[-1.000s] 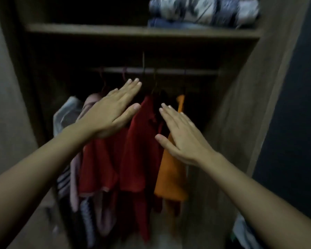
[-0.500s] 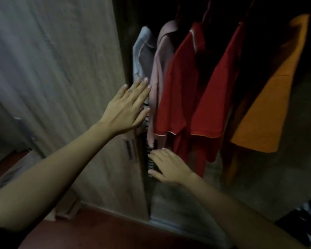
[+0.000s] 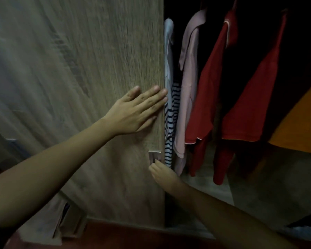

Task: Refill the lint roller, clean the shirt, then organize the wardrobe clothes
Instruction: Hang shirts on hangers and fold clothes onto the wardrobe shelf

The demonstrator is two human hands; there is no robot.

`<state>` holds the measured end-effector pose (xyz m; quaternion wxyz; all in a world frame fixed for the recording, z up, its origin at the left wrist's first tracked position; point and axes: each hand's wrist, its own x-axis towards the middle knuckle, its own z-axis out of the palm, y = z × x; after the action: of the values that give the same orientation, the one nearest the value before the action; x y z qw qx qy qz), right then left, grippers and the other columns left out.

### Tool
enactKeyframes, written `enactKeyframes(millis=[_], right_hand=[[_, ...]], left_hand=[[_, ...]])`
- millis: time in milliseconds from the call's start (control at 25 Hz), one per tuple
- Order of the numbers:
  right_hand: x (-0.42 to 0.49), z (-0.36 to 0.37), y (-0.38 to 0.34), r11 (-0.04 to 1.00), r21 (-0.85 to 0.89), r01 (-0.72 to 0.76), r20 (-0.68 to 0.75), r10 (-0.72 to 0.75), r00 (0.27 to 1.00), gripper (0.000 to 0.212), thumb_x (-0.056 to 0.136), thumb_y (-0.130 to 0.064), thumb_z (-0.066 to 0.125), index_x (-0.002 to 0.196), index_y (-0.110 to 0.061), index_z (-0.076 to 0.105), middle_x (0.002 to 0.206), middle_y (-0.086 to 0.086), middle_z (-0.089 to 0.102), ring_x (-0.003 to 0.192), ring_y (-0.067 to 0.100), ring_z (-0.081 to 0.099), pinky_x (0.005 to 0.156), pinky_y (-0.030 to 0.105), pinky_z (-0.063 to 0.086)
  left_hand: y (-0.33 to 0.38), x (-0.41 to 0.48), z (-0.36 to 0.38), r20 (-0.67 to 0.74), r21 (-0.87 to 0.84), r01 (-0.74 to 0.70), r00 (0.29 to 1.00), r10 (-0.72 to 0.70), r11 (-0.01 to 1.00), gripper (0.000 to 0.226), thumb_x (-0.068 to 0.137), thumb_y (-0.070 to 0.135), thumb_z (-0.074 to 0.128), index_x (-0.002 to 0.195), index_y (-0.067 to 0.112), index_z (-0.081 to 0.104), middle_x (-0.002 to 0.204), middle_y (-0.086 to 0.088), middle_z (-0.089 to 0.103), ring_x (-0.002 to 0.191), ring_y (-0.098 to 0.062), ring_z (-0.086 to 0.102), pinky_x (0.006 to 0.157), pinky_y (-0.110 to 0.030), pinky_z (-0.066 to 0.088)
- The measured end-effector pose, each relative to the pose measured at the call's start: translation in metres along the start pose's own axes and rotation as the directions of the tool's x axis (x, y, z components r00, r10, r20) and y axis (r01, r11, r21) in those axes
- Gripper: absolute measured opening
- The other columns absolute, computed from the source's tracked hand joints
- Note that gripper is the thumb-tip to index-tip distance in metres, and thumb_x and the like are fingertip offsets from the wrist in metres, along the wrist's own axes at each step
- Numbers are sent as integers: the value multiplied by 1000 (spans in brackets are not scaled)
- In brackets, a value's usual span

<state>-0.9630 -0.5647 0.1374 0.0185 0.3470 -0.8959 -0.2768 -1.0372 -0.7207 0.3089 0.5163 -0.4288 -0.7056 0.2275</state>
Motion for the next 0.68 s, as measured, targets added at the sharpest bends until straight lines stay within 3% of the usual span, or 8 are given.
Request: enactKeyframes(millis=[80,160,240,280,360,480,680], right_hand=[[1,11,5,1000,-8,22,-71,-23,997,52,68,-16,24,56,-31,71,62,-16,64,63,3,61,70,17,48],[-13,-4,13,1000,-2,-17,-33,17,999,36,74,-30,40,60,-31,72,65,-17,65,65,2,60,69,16,46],[-30,-4,19,995,-84,62,2,-62,998,26,81,-40,52,92,-29,72,91,-15,66,87,3,60,83,18,45],[-37,9,21,980,-143,137,35,-133,990,32,89,-35,46,111,-22,64,109,-10,62,102,7,56,92,20,42],[-54,20,26,957,-260,128,110,-102,989,38,95,-26,38,129,-13,49,126,-1,52,115,15,48,101,26,36],[-83,41,38,956,-286,68,184,-15,983,39,91,-31,48,127,-17,52,123,-2,52,112,14,48,101,27,37],[-145,67,63,944,-330,-11,177,74,982,42,92,-29,46,131,-14,49,130,3,46,119,20,43,110,35,29]], left_hand=[[1,7,2,-30,-25,-41,999,41,999,62,97,35,39,149,10,18,159,-4,-4,146,-17,6,115,-40,5],[8,20,5,-66,-35,-52,997,49,998,61,96,35,40,148,10,22,159,-5,2,146,-17,10,114,-40,6],[20,35,7,-108,-26,-50,993,47,998,60,94,35,41,147,9,28,158,-6,14,144,-18,16,115,-40,5],[27,45,8,-129,-23,-52,991,48,998,60,94,35,41,146,8,29,156,-6,19,143,-19,20,114,-41,6],[43,66,8,-154,-31,-62,986,56,998,60,94,34,40,146,7,28,154,-5,23,142,-21,25,113,-41,8],[69,100,3,-157,-58,-70,986,60,996,58,94,34,37,146,6,30,153,-7,27,141,-19,26,113,-41,8],[109,162,-3,-183,-82,-112,978,95,990,56,95,34,36,143,4,36,150,-10,35,139,-22,32,113,-40,10]])
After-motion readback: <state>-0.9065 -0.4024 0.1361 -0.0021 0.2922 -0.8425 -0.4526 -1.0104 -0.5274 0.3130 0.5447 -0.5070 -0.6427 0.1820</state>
